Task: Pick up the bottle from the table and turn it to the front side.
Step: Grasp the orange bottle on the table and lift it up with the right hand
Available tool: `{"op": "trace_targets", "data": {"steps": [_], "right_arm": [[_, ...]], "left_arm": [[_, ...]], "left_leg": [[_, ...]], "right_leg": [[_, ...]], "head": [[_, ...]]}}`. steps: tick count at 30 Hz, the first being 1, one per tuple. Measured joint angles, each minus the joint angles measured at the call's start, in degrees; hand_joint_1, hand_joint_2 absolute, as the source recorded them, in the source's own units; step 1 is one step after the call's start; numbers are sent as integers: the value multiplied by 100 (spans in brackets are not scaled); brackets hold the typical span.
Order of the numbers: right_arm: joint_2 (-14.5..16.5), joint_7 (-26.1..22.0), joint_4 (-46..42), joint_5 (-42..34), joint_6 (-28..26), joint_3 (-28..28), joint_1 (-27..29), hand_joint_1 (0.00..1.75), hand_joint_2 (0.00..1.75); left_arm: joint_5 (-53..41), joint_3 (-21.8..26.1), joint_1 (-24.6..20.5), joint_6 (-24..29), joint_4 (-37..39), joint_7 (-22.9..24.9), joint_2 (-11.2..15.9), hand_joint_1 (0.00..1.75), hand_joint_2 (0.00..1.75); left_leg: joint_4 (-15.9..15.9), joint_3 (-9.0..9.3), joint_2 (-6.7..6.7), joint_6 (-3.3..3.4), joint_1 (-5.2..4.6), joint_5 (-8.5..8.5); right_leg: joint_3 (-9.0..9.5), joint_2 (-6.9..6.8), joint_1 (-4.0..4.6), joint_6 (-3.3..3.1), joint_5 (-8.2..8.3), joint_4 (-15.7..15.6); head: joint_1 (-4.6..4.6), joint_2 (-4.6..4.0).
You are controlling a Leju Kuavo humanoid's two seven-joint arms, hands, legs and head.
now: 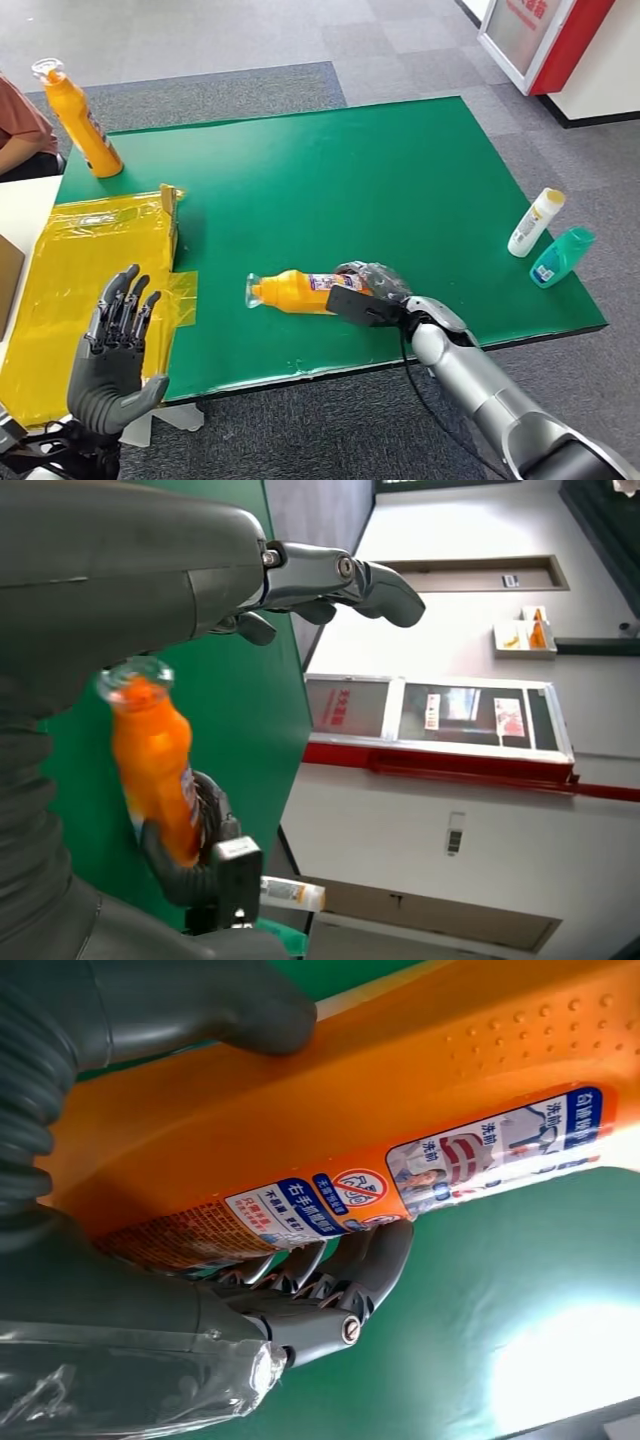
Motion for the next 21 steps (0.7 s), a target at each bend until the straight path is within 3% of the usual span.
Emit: {"op": "trace_targets", "data": {"steps": [6,12,17,21], "right_arm": [[42,-615,-533,-1756,365,-643,493,175,175],[139,-924,-1269,-3362,586,-993,847,175,175],[215,-977,-1716,-3631,514,-1020,993,175,175],[288,-1110,-2029,-3177,42,-985,1054,175,175]], "left_arm": [[87,6,-9,52,62,-133,63,0,175],[95,4,-157,354,216,-154,92,0,175],[145,-8,-302,555,330,-128,90,0,175],[1,-72,-417,1075,389,-75,35,0,175]], "left_leg": [[0,-5,-6,0,0,0],[0,-5,-6,0,0,0],[0,-4,-6,0,0,1],[0,-5,-6,0,0,1]], "right_leg": [[-3,-5,0,0,0,0],[-4,-5,0,0,0,0],[-4,-5,0,0,0,0],[-5,-5,0,1,0,0]], "head": [[-1,0],[1,0],[0,0],[1,0]]}}
